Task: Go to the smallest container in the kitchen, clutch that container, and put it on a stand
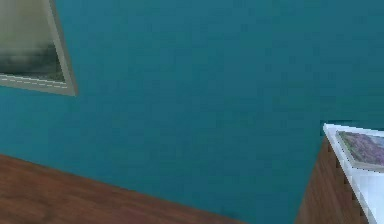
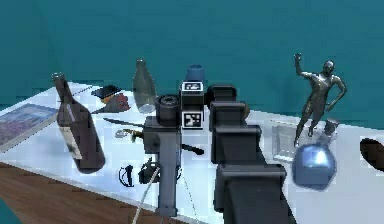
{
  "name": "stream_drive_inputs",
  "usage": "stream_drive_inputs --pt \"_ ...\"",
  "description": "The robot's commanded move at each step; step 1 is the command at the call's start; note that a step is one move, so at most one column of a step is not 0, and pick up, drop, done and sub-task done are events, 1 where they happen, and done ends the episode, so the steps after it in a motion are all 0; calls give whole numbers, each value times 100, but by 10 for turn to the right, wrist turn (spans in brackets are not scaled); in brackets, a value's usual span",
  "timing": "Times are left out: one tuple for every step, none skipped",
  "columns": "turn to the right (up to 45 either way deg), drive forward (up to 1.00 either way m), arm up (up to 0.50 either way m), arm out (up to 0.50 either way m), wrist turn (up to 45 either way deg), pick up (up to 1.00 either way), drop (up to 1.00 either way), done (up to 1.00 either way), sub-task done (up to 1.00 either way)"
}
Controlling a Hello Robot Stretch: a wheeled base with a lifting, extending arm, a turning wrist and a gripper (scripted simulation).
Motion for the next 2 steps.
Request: stream_drive_inputs --pt "0 0 0 0 450 0 0 0 0" --pt "0 0 0 0 450 0 0 0 0"
